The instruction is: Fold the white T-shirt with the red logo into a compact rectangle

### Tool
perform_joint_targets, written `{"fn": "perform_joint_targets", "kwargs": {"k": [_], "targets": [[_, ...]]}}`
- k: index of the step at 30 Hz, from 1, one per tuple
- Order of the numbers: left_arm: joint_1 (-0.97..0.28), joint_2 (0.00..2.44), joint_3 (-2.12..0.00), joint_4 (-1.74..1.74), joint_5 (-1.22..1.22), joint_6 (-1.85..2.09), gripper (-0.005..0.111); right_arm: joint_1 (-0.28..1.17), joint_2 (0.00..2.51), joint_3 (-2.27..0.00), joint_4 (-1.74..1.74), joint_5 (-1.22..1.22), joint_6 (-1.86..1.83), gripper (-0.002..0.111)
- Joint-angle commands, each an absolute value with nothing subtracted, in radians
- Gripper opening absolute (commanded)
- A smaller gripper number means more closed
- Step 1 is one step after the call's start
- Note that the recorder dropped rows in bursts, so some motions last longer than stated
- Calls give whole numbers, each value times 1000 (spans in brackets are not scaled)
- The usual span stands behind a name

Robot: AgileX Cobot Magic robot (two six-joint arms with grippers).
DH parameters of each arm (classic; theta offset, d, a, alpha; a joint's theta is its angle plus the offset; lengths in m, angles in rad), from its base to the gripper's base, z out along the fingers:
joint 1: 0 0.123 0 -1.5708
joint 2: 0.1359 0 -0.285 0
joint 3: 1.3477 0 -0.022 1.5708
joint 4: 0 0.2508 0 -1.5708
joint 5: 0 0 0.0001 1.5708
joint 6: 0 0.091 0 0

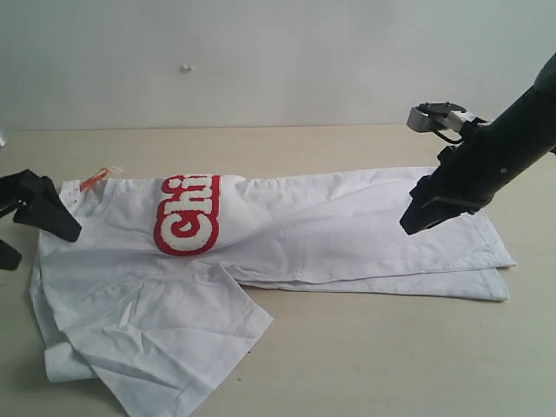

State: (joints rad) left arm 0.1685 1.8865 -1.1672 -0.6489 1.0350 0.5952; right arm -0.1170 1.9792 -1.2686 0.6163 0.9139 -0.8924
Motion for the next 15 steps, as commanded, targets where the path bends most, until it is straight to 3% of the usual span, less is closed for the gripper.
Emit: {"fn": "perform_joint_targets", "kwargs": {"k": [1, 9, 15], "targets": [[177, 1863, -1076, -655, 1165, 568, 105, -122, 1969, -1273, 657, 969, -888, 35], [179, 1800, -869, -673, 1054, 575, 105, -122, 1969, -1273, 701, 996, -895, 41], [179, 1773, -718, -914, 890, 745, 105, -122, 1969, -1273, 703, 1000, -895, 41]]}}
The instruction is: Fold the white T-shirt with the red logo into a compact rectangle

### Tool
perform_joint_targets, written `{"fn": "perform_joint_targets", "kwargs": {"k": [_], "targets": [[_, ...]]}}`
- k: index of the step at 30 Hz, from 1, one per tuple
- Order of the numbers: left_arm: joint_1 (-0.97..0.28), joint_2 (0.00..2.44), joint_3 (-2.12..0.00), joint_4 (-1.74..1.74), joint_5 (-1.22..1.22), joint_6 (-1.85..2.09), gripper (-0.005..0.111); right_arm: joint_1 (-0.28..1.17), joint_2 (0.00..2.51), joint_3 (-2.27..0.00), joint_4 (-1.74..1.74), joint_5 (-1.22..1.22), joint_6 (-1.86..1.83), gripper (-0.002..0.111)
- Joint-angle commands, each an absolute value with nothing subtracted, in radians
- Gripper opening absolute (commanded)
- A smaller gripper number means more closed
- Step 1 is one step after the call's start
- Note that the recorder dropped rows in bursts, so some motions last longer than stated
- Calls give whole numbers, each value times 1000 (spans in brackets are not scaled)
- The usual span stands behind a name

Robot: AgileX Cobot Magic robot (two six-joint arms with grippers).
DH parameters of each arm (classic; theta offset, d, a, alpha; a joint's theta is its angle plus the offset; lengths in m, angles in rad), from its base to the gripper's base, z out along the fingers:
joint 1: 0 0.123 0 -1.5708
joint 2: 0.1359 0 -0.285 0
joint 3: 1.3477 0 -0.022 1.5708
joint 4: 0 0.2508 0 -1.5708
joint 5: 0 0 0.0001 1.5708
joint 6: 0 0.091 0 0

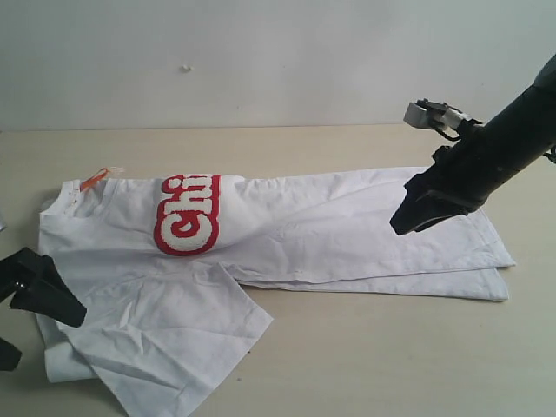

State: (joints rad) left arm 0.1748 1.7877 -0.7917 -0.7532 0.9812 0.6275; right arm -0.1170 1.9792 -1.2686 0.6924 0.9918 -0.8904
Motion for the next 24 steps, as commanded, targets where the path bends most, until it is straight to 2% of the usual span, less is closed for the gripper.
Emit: {"fn": "perform_joint_targets", "kwargs": {"k": [1, 7, 24], "targets": [[179, 1775, -702, -966, 877, 780, 105, -122, 1969, -1273, 703, 1000, -895, 41], [177, 1801, -663, -1185, 867, 970, 105, -122, 1969, -1273, 703, 1000, -895, 41], [169, 1936, -663, -1236, 883, 1039, 105, -122, 1969, -1273, 703, 996, -898, 41]]}}
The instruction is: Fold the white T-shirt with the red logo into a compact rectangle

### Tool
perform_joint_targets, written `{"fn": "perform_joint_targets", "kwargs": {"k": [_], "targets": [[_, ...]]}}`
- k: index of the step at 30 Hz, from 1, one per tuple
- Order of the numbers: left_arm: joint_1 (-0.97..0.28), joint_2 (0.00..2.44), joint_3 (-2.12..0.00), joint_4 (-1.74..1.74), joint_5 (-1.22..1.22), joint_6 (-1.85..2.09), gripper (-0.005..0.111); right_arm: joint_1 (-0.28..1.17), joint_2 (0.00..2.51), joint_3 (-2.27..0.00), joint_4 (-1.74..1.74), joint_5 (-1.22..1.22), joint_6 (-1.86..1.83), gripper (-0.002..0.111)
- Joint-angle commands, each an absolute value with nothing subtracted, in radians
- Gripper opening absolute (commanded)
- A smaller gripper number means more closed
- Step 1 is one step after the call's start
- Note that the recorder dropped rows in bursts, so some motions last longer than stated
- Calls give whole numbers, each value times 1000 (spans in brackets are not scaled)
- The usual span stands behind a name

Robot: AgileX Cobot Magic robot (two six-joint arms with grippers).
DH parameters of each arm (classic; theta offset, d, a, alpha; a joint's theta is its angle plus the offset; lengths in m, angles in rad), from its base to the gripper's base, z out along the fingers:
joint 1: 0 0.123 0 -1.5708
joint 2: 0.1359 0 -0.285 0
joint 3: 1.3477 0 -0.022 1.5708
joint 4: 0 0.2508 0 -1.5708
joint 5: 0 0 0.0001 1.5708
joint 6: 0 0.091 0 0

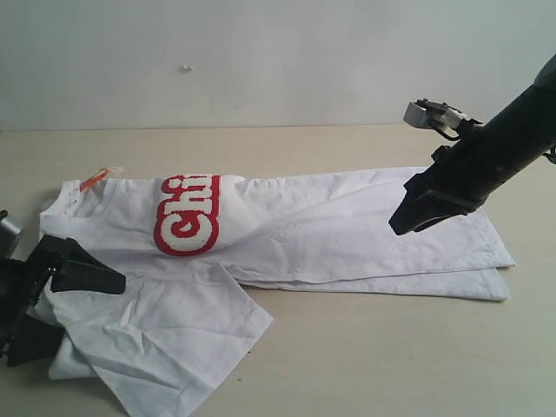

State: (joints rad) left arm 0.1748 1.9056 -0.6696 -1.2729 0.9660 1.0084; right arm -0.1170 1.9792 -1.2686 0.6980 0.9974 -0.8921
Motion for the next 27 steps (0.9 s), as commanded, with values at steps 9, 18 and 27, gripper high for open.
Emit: {"fn": "perform_joint_targets", "kwargs": {"k": [9, 18, 27], "targets": [[169, 1959, -663, -1321, 894, 1068, 65, -122, 1969, -1273, 703, 996, -898, 41], [169, 1961, -663, -1303, 995, 1068, 0, -122, 1969, -1273, 703, 996, -898, 41], [169, 1961, -663, -1317, 1221, 929, 0, -122, 1969, -1273, 716, 998, -896, 41]]}}
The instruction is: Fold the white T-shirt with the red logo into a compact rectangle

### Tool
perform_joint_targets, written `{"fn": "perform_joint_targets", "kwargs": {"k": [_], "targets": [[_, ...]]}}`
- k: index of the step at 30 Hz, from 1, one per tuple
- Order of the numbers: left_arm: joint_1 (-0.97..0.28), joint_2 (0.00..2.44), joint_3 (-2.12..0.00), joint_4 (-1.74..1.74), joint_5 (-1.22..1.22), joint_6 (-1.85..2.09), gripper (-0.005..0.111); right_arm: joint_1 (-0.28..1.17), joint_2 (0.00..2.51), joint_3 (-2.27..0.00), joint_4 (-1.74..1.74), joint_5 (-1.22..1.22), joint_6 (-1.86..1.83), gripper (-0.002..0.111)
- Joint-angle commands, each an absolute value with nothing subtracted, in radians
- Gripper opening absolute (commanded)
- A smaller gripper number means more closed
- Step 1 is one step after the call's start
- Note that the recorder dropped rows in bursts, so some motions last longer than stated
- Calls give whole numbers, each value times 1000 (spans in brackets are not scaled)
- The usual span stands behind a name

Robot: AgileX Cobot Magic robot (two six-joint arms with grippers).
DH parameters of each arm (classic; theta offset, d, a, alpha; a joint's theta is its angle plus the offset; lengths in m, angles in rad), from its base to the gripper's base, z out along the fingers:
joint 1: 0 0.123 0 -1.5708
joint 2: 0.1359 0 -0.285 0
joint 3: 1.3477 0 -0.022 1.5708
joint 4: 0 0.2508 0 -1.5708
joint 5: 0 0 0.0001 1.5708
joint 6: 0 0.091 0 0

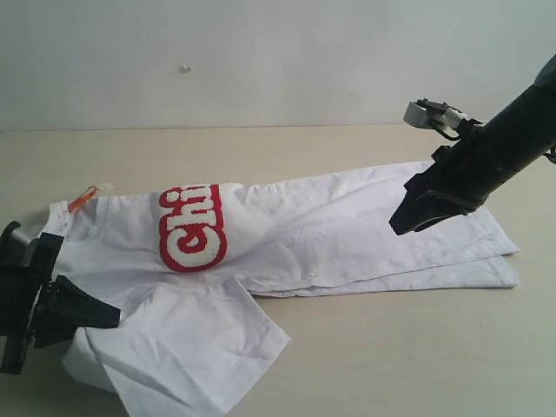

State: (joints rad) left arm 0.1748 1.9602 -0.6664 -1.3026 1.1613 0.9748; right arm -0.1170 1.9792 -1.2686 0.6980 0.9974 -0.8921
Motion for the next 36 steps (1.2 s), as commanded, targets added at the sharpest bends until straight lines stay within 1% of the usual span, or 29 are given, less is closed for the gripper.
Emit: {"fn": "perform_joint_targets", "kwargs": {"k": [1, 10, 12, 16, 19, 30, 36], "targets": [[169, 1961, -663, -1333, 1217, 917, 0, -122, 1969, -1273, 722, 1000, -896, 41], [169, 1972, -682, -1744, 1203, 899, 0, -122, 1969, -1273, 723, 1019, -918, 41], [169, 1978, -708, -1744, 1180, 861, 0, -122, 1969, -1273, 723, 1019, -918, 41], [169, 1983, -785, -1744, 1015, 735, 0, -122, 1969, -1273, 723, 1019, -918, 41], [169, 1983, -816, -1744, 971, 726, 0, -122, 1969, -1273, 723, 1021, -918, 41], [169, 1983, -829, -1703, 940, 791, 0, -122, 1971, -1273, 674, 1039, -918, 41], [169, 1983, -829, -1629, 937, 796, 0, -122, 2031, -1273, 580, 972, -866, 41]]}}
